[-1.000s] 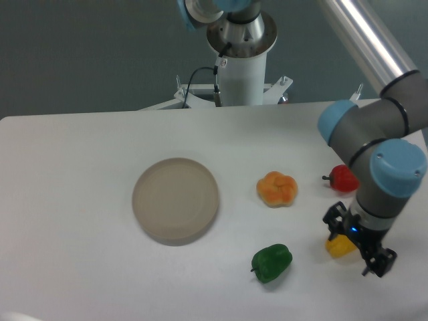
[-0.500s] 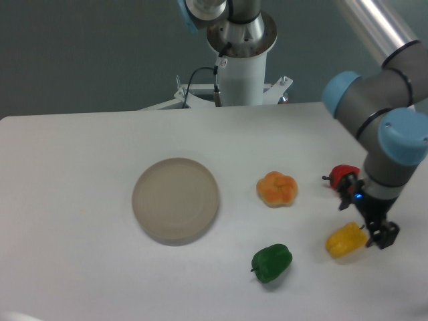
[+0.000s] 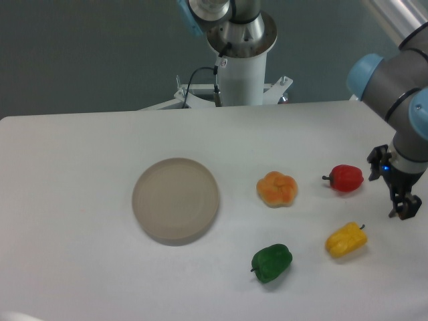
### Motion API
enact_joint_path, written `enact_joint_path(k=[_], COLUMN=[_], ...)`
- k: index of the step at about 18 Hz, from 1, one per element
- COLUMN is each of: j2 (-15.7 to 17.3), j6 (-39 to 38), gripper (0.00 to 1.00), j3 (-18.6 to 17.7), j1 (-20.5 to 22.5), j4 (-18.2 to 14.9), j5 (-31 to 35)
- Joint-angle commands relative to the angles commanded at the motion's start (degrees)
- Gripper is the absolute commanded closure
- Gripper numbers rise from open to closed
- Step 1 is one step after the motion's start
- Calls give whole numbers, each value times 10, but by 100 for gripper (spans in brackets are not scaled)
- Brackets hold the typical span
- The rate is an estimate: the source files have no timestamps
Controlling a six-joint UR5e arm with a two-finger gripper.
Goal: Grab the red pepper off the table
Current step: 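Lower the open gripper over the red pepper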
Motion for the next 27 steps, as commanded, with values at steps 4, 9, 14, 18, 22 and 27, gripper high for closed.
enact_joint_path(k=[4,9,14,18,22,27], j2=[14,19,24,24,20,13], j6=[6,3,4,4,4,3], gripper=[0,0,0,0,0,0], j3=[-49,-72,-104,-120,-124,-150], j1=[4,6,7,6,6,2], j4=[17,47,56,57,59,110], j5=[-1,1,0,-1,-2,-2])
